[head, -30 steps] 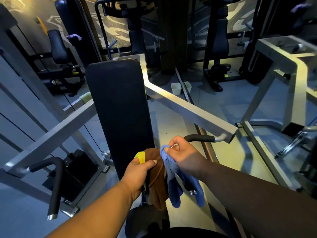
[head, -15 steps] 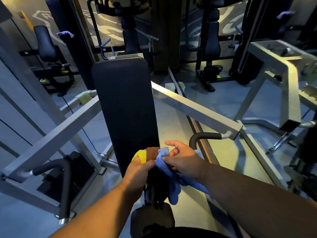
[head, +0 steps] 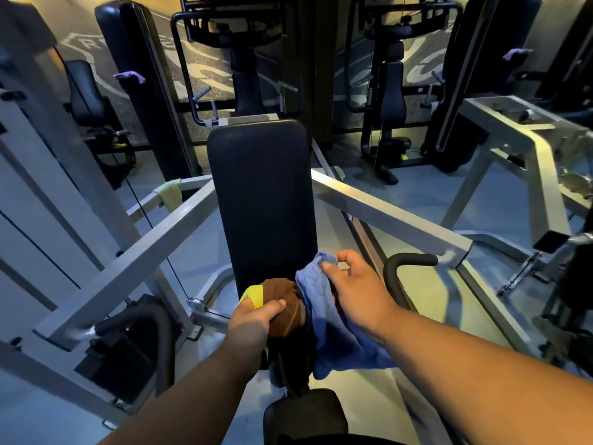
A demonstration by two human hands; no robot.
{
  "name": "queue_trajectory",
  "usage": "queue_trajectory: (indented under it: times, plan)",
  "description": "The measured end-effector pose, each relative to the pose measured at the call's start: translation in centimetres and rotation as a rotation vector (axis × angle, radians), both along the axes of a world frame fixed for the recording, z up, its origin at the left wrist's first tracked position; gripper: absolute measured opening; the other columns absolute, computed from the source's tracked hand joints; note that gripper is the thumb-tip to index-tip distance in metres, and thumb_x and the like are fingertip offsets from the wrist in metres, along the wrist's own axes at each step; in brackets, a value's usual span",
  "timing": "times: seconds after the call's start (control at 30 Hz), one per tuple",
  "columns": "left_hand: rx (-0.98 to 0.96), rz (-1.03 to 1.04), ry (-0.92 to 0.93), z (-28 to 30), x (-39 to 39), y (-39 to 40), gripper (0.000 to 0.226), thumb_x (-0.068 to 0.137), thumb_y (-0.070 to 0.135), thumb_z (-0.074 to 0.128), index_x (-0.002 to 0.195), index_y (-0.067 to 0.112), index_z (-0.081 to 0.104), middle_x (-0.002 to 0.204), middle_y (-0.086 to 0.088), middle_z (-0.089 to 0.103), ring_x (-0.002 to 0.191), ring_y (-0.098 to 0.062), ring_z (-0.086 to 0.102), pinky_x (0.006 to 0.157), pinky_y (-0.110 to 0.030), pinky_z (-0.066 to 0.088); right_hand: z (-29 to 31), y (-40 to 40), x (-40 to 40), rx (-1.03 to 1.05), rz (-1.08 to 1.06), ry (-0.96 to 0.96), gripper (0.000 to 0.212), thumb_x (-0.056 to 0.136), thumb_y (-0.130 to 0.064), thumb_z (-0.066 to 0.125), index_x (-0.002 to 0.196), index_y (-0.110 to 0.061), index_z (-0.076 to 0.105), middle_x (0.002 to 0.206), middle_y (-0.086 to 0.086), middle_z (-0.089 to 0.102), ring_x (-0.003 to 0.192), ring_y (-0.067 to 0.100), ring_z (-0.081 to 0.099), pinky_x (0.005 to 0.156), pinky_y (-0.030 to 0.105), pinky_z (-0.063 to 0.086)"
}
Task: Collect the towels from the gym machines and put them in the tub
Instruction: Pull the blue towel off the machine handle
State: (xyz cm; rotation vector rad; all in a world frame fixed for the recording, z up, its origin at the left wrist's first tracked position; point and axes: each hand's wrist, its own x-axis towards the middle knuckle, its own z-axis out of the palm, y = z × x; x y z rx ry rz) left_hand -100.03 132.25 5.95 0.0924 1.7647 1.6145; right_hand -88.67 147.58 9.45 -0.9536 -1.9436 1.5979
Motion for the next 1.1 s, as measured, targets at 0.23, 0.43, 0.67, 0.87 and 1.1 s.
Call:
queue_trajectory:
  times: [0.23, 0.43, 0.67, 0.87, 1.1]
  plan:
    - [0.073, -0.035, 0.024, 1.0, -1.8, -2.7, 0.013, 0.100, 0.006, 0.071, 0.107, 0.016, 0.074, 0.095, -0.007, 0.081, 0.089, -0.023, 0.075, 0.076, -0.033, 0.059, 0.4, -3.0, -1.5, 0.035, -0.090, -0.035, 0.018, 0.103, -0.044, 0.055, 0.112, -0.029, 0.060, 0.088, 0.003, 0.077, 0.071, 0.014, 0.069, 0.055, 0.023, 0.052]
    - [0.130, -0.049, 0.004, 1.3, -2.4, -4.8, 0.009, 0.103, 0.010, 0.068, 0.102, 0.019, 0.067, 0.095, -0.003, 0.073, 0.086, -0.017, 0.069, 0.066, -0.029, 0.048, -0.1, -5.0, -2.4, 0.013, -0.165, 0.023, 0.014, 0.104, -0.042, 0.053, 0.108, -0.029, 0.054, 0.082, 0.012, 0.074, 0.064, 0.022, 0.067, 0.053, 0.030, 0.050]
    - [0.092, -0.102, 0.101, 0.7, -2.7, -5.8, 0.019, 0.101, 0.015, 0.071, 0.120, 0.015, 0.075, 0.101, -0.008, 0.082, 0.092, -0.021, 0.077, 0.070, -0.030, 0.054, 0.7, -7.3, -3.1, -0.103, -0.007, 0.053, 0.014, 0.106, -0.027, 0.054, 0.112, -0.014, 0.051, 0.076, 0.017, 0.065, 0.055, 0.019, 0.060, 0.048, 0.028, 0.052]
    - [0.201, -0.167, 0.151, 0.6, -1.6, -6.0, 0.023, 0.106, 0.008, 0.060, 0.112, 0.010, 0.082, 0.104, -0.019, 0.084, 0.103, -0.035, 0.080, 0.087, -0.040, 0.063, -0.4, -7.8, -3.2, -0.067, 0.086, 0.074, 0.013, 0.103, -0.029, 0.059, 0.108, -0.019, 0.053, 0.076, 0.015, 0.067, 0.060, 0.022, 0.061, 0.060, 0.040, 0.053]
    - [0.198, -0.135, 0.181, 1.9, 1.4, -4.8, 0.017, 0.103, 0.005, 0.067, 0.114, 0.007, 0.080, 0.102, -0.017, 0.086, 0.094, -0.026, 0.084, 0.085, -0.036, 0.067, 0.3, -6.2, -1.0, -0.074, 0.230, 0.128, 0.013, 0.103, -0.026, 0.061, 0.114, -0.020, 0.058, 0.073, 0.011, 0.067, 0.063, 0.026, 0.060, 0.066, 0.044, 0.056]
